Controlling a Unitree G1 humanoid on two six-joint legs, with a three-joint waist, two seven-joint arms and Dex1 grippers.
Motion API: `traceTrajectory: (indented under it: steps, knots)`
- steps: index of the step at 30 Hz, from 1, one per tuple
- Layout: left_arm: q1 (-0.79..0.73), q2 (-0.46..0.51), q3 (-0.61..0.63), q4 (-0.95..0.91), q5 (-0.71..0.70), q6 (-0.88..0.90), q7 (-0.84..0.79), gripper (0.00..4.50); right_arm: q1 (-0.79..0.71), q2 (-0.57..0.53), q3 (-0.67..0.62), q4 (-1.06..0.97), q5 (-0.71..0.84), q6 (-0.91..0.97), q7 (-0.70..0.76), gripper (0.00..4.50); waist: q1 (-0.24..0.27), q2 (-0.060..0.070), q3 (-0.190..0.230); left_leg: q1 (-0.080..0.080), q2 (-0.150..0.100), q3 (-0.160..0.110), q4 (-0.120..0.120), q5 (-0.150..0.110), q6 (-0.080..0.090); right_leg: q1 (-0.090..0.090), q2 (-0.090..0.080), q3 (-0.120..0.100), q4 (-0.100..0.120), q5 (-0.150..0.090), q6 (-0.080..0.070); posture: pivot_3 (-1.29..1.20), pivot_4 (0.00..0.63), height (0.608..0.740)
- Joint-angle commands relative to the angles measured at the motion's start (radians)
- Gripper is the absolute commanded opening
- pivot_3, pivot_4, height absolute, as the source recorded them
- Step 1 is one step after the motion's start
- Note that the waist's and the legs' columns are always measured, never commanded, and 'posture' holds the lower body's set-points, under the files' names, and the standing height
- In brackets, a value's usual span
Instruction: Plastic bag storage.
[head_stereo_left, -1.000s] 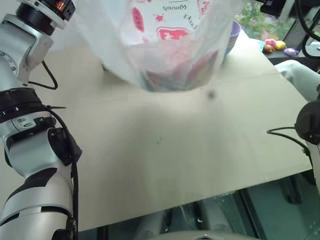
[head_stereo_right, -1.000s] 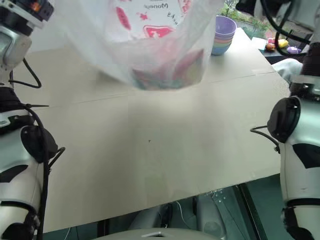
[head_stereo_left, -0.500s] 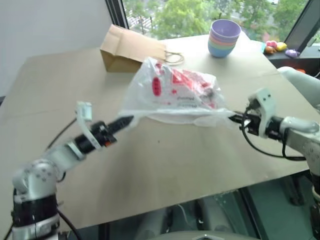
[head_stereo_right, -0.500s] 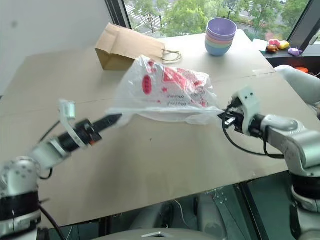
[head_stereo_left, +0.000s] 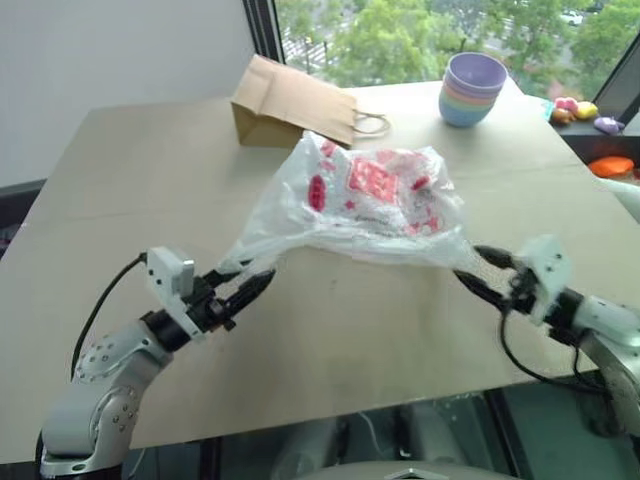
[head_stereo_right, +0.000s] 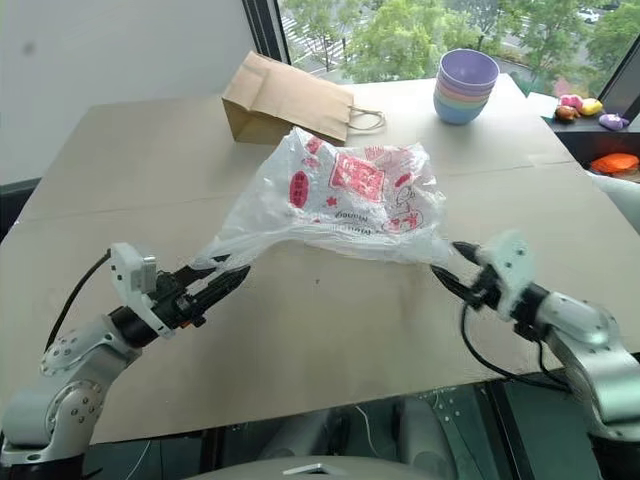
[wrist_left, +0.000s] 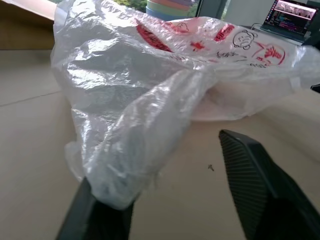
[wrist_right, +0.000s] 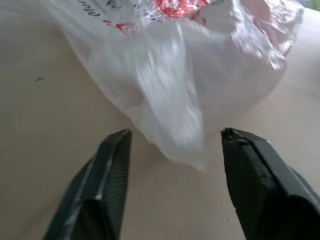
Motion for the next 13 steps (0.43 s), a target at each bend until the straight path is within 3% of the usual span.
traceTrajectory:
  steps: [1,5,13]
  knots:
    - [0.08,0.024,0.081,0.039,0.054,-0.096,-0.069,3.93,0.148,-0.038,-0.175,-0.132,0.119,-0.005,0.106,4.04,0.0,0.0,0.0,0.0,0.0,0.0,-0.001,0.0,0.0,0.0,0.0,0.0,-0.001,0.0,0.0,0.0,0.15,0.74]
    - [0.139,0.029,0.098,0.062,0.094,-0.154,-0.104,3.93,0.288,-0.052,-0.238,-0.133,0.085,-0.054,0.163,4.04,0.001,0.0,0.0,0.004,0.002,0.0,-0.004,0.0,0.0,0.004,0.001,0.0,-0.002,0.0,0.0,0.0,0.15,0.74]
    - [0.172,0.021,0.14,0.084,0.086,-0.165,-0.099,3.93,0.318,0.0,-0.252,0.015,-0.006,-0.196,0.153,4.04,0.001,0.0,0.0,0.006,0.002,0.001,-0.003,0.0,0.0,0.008,0.001,0.0,-0.003,0.0,0.001,0.0,0.15,0.74]
